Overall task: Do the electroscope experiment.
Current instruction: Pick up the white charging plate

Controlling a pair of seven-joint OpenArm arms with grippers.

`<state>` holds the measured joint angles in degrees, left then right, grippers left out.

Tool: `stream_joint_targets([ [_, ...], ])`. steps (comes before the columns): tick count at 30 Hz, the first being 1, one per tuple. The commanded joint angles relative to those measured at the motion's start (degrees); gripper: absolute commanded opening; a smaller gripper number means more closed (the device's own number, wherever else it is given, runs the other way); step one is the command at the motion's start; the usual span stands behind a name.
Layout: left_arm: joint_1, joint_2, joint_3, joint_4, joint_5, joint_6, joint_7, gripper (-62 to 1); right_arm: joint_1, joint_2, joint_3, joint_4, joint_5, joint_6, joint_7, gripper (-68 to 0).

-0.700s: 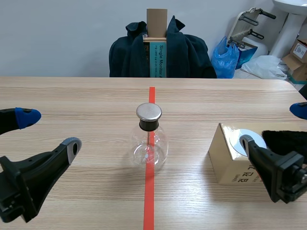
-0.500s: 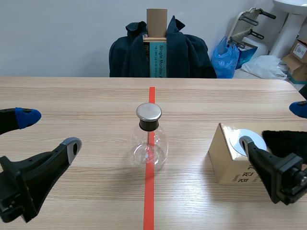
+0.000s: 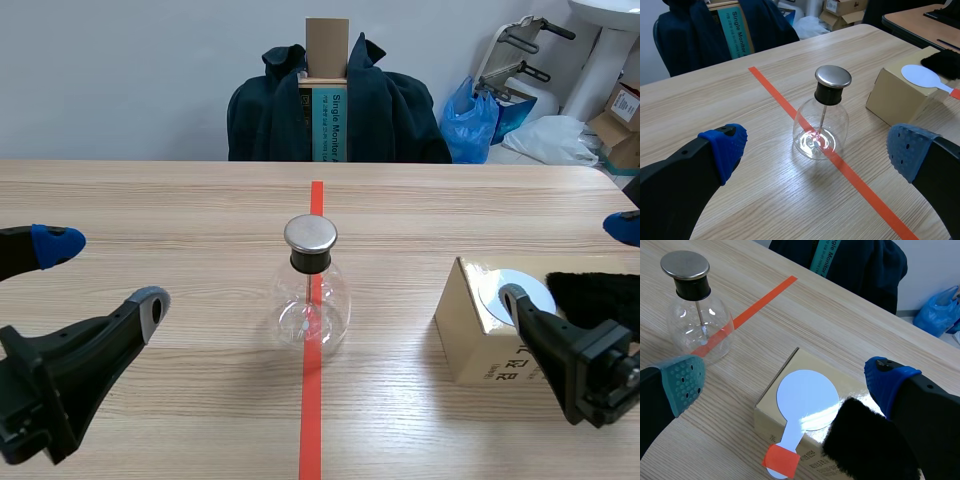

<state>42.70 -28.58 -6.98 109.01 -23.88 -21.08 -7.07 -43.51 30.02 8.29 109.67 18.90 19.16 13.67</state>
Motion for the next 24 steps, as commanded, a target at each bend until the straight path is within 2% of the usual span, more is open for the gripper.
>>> stream_joint_targets([
  [1,-0.04,0.31,0.09,1.20,-0.35,-0.02,-0.81,-0.7,0.83,0.59,0.76,1.29,0.79,-0.07,1.11,0.4],
  [19,-0.04,0.28,0.09,1.20,-0.35,-0.02,-0.87,-0.7,0.81,0.61,1.60,1.29,0.66,-0.48,2.89,0.4],
  [24,-0.04,0.28,0.09,1.20,-0.35,-0.02,-0.98,-0.7,0.81,0.61,4.55,1.29,-3.72,-0.48,5.49,0.4],
])
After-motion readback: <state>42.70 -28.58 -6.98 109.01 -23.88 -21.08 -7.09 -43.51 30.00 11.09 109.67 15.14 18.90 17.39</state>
